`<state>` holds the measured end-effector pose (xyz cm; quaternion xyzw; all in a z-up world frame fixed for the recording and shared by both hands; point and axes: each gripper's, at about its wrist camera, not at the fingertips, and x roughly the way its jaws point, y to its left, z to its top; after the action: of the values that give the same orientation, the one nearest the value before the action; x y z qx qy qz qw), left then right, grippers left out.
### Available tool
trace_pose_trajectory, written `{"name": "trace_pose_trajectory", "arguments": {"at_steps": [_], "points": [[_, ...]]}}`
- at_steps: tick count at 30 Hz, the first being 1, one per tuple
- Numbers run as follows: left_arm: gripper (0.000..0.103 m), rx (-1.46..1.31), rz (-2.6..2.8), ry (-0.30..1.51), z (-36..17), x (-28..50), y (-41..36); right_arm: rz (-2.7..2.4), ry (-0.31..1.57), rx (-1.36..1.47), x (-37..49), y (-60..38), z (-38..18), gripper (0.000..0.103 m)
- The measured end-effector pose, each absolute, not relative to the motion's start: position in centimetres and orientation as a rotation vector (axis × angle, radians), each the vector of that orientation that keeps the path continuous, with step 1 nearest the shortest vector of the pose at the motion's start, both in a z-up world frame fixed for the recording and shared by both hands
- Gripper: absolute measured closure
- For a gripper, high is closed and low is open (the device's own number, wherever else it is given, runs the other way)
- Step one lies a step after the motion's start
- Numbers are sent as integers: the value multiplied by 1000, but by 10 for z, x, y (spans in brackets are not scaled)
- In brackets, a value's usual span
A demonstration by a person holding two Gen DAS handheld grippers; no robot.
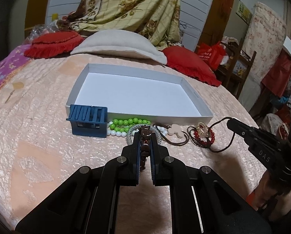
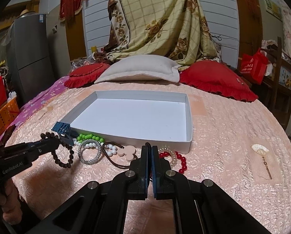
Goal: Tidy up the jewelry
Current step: 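Lift the brown bracelet with the left tool while the right tool lifts the hair tie, then carry both items over the white tray and open both tools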
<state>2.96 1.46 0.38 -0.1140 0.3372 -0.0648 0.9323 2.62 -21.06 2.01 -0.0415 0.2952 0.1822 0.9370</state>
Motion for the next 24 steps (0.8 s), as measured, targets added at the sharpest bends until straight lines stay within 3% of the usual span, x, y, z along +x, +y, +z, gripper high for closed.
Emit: {"name": "trace_pose_trajectory", "arguments": {"at_steps": [13,19,24], "points": [[96,-240,-184,644,24,47,16,390,548,17,50,-220,42,101],[96,-242,-174,619,46,106,28,399,511,54,86,-213,62,100],[96,-262,-169,682,22,153,40,385,546,40,123,-198,49,100]]}}
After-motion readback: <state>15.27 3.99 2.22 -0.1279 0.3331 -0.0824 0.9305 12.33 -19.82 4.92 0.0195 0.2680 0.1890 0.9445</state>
